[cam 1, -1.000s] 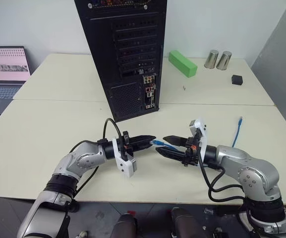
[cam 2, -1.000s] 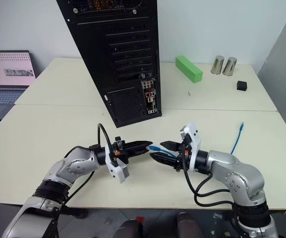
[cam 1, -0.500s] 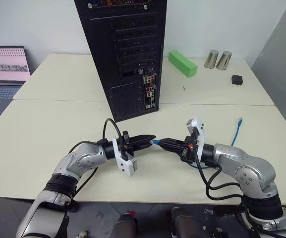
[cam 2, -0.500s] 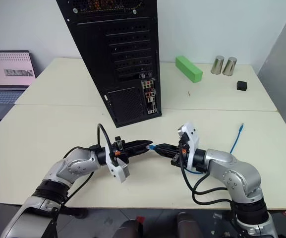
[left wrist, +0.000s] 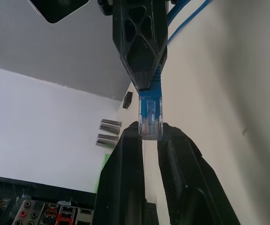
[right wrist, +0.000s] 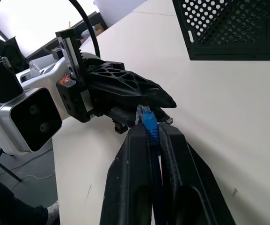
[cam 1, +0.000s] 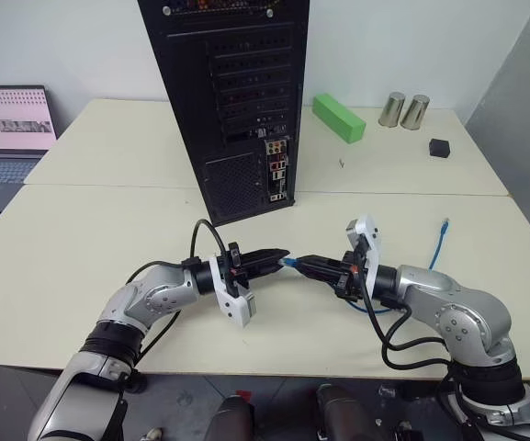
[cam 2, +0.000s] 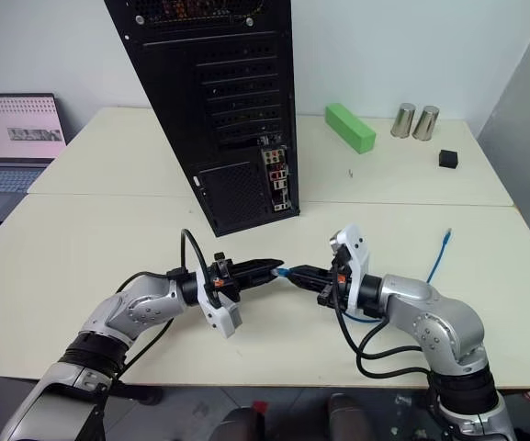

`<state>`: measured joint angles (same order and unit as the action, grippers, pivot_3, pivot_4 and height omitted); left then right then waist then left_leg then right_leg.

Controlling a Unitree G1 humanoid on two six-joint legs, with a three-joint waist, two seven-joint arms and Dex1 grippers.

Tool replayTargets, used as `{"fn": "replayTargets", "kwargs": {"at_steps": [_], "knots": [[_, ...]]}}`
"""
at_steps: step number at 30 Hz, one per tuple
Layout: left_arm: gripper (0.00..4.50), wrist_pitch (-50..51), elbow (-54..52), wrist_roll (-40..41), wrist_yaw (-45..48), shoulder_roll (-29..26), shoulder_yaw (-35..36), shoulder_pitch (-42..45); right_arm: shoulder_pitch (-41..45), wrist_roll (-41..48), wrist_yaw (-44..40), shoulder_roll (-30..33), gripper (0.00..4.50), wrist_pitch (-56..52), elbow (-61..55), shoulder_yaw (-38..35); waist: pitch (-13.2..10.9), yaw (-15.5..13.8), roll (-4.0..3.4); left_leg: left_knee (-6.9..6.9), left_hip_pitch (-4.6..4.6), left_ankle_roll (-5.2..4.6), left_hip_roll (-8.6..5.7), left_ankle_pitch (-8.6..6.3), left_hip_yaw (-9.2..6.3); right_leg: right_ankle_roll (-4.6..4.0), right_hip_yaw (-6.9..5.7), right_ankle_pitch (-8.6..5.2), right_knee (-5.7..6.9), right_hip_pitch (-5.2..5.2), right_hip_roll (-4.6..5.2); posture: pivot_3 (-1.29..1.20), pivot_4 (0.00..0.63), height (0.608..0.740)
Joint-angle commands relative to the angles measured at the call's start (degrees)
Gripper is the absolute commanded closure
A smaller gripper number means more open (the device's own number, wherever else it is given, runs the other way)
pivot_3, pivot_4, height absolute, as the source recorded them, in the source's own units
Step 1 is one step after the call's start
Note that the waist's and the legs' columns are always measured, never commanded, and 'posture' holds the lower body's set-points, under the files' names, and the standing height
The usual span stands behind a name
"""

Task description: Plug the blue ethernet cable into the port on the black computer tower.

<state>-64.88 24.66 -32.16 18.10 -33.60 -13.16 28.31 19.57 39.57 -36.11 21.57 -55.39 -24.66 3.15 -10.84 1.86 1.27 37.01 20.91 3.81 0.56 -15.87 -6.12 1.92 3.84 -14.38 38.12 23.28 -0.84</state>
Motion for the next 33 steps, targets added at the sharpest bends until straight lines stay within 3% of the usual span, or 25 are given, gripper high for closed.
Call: {"fn": "replayTargets", "kwargs": {"at_steps": [1,2,4,17,25,28,33], "knots": [[4.28,0.16,-1.67,1.38,-0.68,-0.43,-0.52,1.25,1.08,1.41,-0.16,-0.02,4.50,0.82,-0.86,-0.66,0.00,0.00,0.00,0.00,0.00,0.00,0.00,0.00,0.00,0.00,0.00,0.00,0.00,0.00,0.00,0.00,0.150,0.740],[4.28,0.37,-1.36,2.82,0.06,-0.43,-0.92,1.24,1.10,1.37,-0.13,-0.06,4.50,0.87,-0.84,-0.64,0.00,0.00,0.00,0.00,0.00,0.00,0.00,0.00,0.00,0.00,0.00,0.00,0.00,0.00,0.00,0.00,0.150,0.740],[3.58,1.22,-1.08,5.01,1.15,-0.44,-1.39,1.13,1.13,1.31,-0.10,-0.07,4.50,0.92,-0.81,-0.62,0.00,0.00,0.00,0.00,0.00,0.00,0.00,0.00,0.00,0.00,0.00,0.00,0.00,0.00,0.00,0.00,0.150,0.740],[1.08,7.10,-3.36,18.05,9.36,-3.12,-2.66,-2.72,2.23,0.28,0.40,0.34,4.50,2.11,-0.19,-1.57,0.00,0.15,-0.01,0.00,0.00,0.00,0.01,0.00,0.00,0.00,0.00,0.00,0.00,0.00,0.00,0.00,0.150,0.740],[1.08,32.11,-20.17,34.24,12.33,-3.66,3.52,-16.74,6.00,-5.53,6.50,-1.49,4.50,7.69,-0.49,-0.51,0.00,0.58,-0.05,-0.03,0.01,0.00,0.06,0.00,-0.03,0.00,-0.02,-0.01,0.03,0.03,-0.01,0.00,0.150,0.740],[1.08,44.75,-27.17,38.40,10.34,-1.80,6.25,-20.08,8.52,-9.90,10.79,-4.65,4.50,11.10,0.76,1.52,0.01,0.54,-0.08,-0.02,-0.01,-0.01,0.08,0.00,-0.04,0.00,-0.03,-0.01,0.04,0.02,-0.03,0.00,0.150,0.740],[1.08,68.69,-39.11,46.65,4.51,2.95,10.87,-21.48,15.85,-22.92,23.35,-15.19,4.50,21.55,10.76,6.55,0.01,1.13,-0.09,-0.02,-0.01,0.00,0.10,0.00,-0.04,0.00,-0.03,-0.01,0.06,0.04,-0.07,0.00,0.150,0.740]]}}
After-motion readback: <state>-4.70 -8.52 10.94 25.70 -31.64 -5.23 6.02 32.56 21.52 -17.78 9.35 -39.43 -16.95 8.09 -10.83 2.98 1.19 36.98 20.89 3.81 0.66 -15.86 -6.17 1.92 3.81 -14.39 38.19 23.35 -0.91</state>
